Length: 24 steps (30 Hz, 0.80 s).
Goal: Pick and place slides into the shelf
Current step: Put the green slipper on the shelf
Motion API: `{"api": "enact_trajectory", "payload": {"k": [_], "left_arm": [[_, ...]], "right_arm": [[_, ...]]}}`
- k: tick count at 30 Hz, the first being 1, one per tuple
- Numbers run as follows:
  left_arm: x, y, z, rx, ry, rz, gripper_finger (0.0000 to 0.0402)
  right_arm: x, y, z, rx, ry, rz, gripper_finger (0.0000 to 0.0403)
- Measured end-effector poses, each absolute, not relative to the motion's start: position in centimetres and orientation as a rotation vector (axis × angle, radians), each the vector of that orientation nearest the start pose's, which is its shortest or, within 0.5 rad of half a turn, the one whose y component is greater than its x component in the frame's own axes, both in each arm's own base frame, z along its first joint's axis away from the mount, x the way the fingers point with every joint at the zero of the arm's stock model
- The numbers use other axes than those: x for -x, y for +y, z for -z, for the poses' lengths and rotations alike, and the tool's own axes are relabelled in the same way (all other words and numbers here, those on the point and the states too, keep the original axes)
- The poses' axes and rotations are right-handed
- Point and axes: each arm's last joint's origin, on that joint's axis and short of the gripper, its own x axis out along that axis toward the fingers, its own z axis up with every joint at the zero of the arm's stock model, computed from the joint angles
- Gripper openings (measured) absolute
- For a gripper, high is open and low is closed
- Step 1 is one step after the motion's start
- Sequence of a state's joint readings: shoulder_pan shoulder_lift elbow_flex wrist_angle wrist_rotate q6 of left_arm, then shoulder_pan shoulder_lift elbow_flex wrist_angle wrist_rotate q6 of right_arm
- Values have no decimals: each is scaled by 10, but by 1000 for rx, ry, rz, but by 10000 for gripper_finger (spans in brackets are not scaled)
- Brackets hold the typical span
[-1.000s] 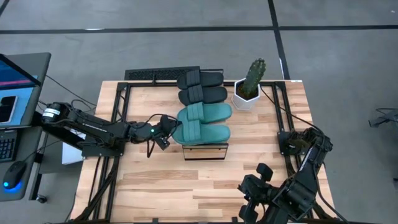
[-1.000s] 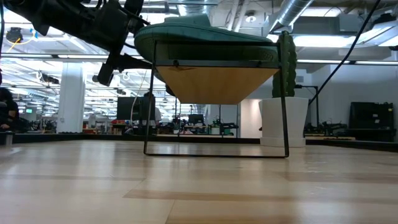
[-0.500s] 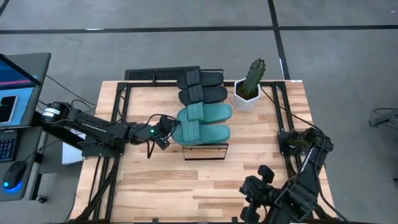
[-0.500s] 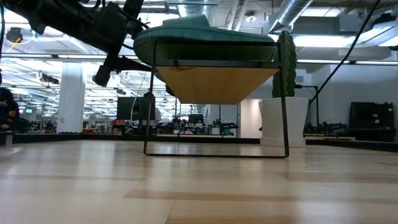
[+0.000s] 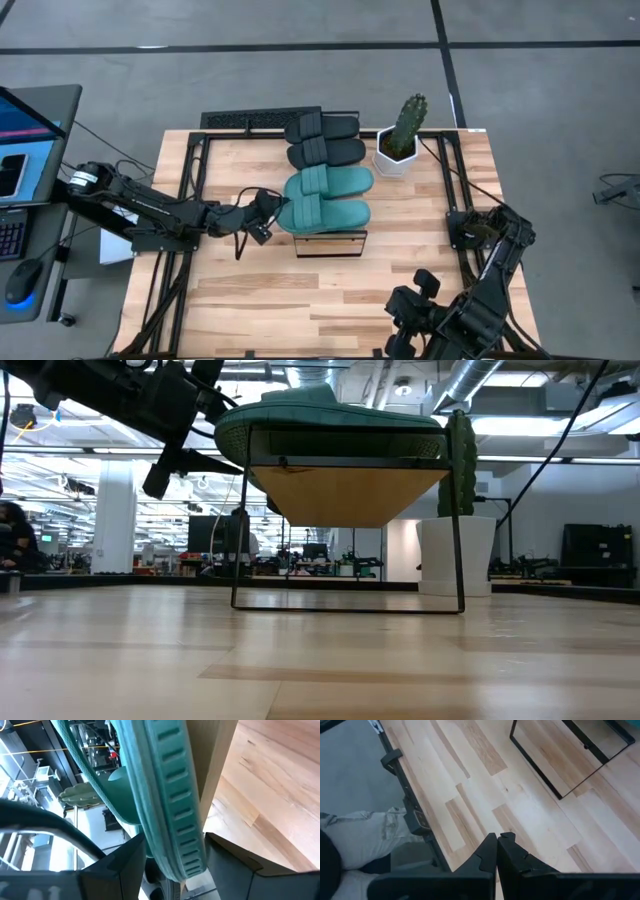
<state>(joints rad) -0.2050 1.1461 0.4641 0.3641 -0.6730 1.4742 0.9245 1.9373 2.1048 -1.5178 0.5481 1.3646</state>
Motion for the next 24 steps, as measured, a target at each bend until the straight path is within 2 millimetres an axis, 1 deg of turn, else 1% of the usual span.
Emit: {"api": "enact_trajectory", "payload": {"k": [4, 8, 11, 12, 15, 16, 20, 22, 24], "left_arm": [[-223, -29, -208, -1579, 606, -186, 191], [-223, -27, -209, -1606, 653, -234, 190], [-223, -26, -212, -1621, 683, -309, 190], [-223, -25, -215, -1620, 686, -344, 190], [-222, -25, -222, -1617, 704, -441, 190], [-221, -25, -224, -1620, 709, -464, 190], [-212, -26, -239, -1599, 661, -518, 190], [-204, -29, -250, -1575, 607, -536, 190], [-195, -35, -266, -1533, 532, -561, 190]], "right_arm": [[-231, 285, -360, -349, 943, 383, 0], [-235, 290, -353, -344, 946, 387, 0], [-243, 295, -344, -341, 935, 392, 0], [-243, 298, -340, -324, 936, 397, 0], [-252, 304, -326, -301, 922, 423, 0], [-252, 307, -320, -274, 921, 437, 0], [-264, 314, -295, -206, 907, 492, 0], [-269, 318, -281, -165, 896, 521, 0], [-275, 318, -270, -123, 877, 554, 0]]}}
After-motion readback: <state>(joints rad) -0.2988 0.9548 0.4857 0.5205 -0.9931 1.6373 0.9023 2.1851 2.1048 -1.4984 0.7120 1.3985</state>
